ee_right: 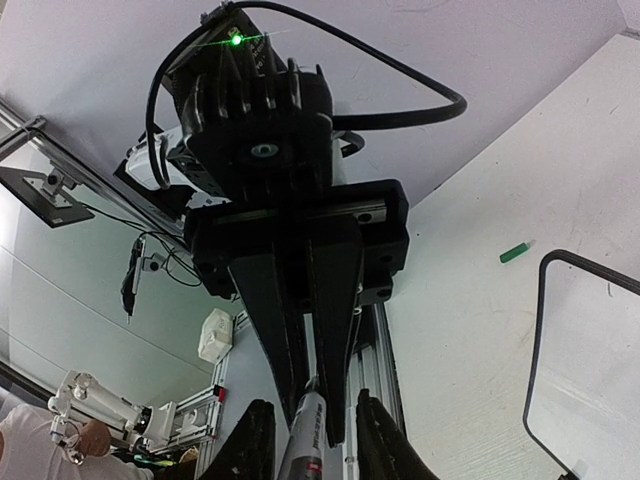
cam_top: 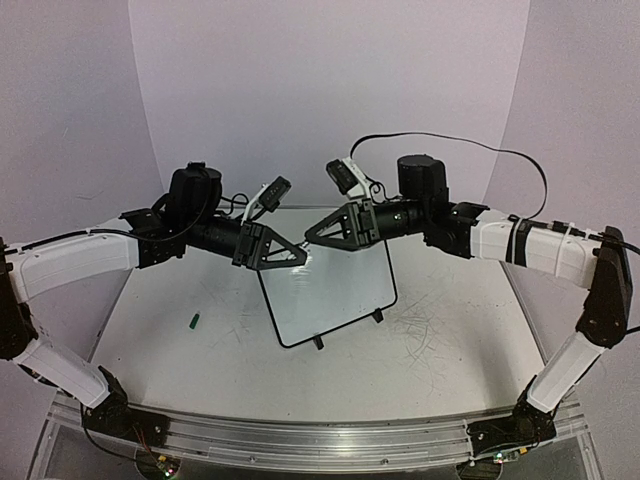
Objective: Write a sentence on the whiteboard
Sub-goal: Pass from the left arm to the right
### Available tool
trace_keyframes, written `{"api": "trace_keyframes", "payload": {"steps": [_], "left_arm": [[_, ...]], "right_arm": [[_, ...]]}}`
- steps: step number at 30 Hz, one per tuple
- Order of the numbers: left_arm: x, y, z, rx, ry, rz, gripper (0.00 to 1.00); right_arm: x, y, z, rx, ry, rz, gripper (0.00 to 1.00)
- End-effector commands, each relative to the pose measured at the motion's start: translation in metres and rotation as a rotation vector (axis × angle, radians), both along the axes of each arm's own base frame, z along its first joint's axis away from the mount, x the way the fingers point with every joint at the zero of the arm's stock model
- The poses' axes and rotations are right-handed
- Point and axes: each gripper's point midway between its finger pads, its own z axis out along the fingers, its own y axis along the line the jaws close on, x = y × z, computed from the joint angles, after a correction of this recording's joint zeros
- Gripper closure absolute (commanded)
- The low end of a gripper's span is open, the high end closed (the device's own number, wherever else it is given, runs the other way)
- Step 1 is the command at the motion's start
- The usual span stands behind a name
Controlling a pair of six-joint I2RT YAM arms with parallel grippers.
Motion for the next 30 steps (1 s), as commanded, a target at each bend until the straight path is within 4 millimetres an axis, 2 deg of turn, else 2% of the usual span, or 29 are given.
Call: {"api": "trace_keyframes", "payload": {"steps": [1,9,10,13,15,19,26,30], "left_arm": [[0.005,-0.002,0.023,-0.043,-0.066,0.016,1.00],[0.010,-0.002,0.023,-0.036,-0.076,0.050,1.00],[0.010,-0.002,0.023,-0.036,-0.074,0.047,1.00],[0.007,-0.002,0.020,-0.032,-0.069,0.034,1.00],[0.004,-0.001,0.017,-0.024,-0.065,0.017,1.00],[-0.002,0.002,0.010,0.003,-0.050,-0.011,1.00],[-0.015,0.006,0.004,0.030,-0.022,-0.077,1.00],[-0.019,0.006,0.003,0.034,-0.007,-0.108,1.00]], "right_arm": [[-0.007,0.006,0.018,0.041,-0.058,0.027,0.71],[-0.007,0.002,0.023,0.051,-0.102,-0.014,0.71],[-0.006,0.002,0.023,0.052,-0.107,-0.024,0.69],[-0.005,-0.002,0.026,0.057,-0.132,-0.052,0.52],[-0.003,-0.003,0.028,0.058,-0.139,-0.067,0.45],[-0.001,-0.008,0.023,0.042,-0.116,-0.054,0.44],[-0.014,-0.013,0.007,-0.023,-0.150,0.044,0.43],[-0.019,-0.011,-0.004,-0.059,-0.145,0.101,0.47]]}}
